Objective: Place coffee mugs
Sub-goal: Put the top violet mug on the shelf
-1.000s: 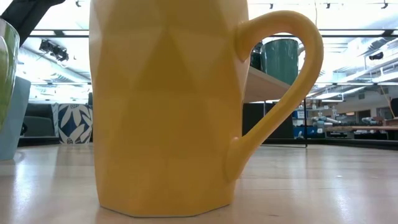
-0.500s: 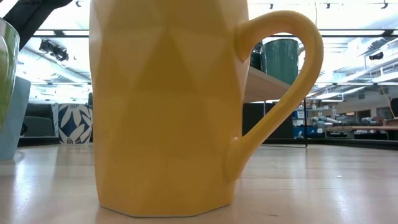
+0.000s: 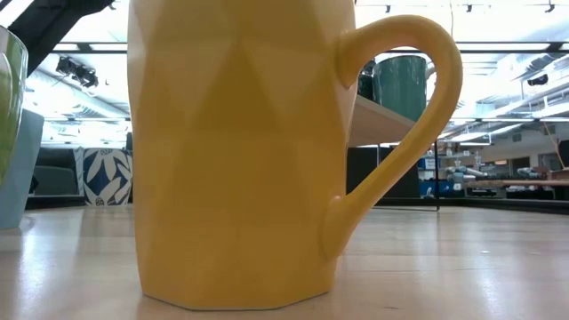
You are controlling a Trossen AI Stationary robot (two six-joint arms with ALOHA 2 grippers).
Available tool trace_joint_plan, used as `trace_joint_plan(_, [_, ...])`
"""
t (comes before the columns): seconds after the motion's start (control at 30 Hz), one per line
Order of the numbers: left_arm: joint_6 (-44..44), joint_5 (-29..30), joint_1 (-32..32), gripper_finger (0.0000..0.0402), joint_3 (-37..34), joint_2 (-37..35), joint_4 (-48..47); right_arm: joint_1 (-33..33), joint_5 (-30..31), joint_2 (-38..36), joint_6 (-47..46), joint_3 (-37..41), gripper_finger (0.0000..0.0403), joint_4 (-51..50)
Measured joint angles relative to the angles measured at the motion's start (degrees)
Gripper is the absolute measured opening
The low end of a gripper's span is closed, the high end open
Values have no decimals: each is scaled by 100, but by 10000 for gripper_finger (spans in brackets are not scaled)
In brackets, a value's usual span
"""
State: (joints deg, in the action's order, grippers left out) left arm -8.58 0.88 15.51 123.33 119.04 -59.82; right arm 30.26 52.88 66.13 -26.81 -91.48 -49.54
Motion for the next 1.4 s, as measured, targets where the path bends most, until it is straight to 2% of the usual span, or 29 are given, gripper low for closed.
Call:
trace_joint_plan(0.37, [-433,35,79,105,0,0,399,0,-2,29,-2,0,247,26])
trace_joint_plan(0.77, [-409,335,70,105,0,0,867,0,-3,26,0,0,247,34])
trace_joint_plan(1.4, [-81,597,77,105,0,0,976,0,-7,24,2,0,247,63])
